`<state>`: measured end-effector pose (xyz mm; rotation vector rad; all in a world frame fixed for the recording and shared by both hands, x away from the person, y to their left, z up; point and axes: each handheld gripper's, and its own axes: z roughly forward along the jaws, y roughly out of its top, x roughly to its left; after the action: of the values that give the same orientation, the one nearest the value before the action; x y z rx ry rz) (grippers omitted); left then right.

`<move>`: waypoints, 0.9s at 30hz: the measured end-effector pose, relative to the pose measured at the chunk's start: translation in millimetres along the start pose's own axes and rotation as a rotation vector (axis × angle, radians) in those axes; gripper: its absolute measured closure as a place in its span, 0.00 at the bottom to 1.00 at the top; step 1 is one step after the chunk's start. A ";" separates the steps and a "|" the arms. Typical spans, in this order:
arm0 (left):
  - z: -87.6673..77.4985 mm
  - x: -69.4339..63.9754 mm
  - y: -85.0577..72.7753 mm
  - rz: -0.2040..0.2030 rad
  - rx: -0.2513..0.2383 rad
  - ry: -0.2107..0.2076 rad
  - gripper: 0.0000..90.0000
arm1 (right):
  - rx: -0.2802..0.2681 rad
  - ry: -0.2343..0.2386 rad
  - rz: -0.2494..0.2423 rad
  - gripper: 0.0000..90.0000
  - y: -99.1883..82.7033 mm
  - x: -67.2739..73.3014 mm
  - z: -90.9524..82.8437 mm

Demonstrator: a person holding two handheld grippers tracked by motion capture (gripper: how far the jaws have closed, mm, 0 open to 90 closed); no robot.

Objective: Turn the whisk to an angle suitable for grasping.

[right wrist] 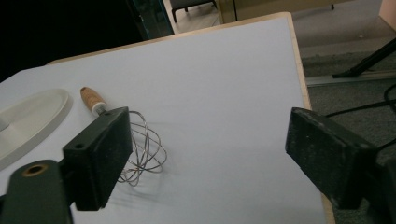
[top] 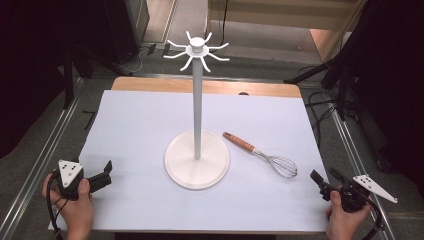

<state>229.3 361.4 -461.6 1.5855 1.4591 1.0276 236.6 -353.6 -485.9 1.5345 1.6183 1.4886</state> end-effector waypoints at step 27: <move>0.2 -1.6 0.0 0.013 0.004 0.005 0.00 | 0.202 0.052 -0.260 0.29 41.0 33.3 16.7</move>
<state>229.5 359.8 -461.8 1.5979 1.4566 1.0379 258.7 -325.6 -443.5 1.3315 1.9648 1.2665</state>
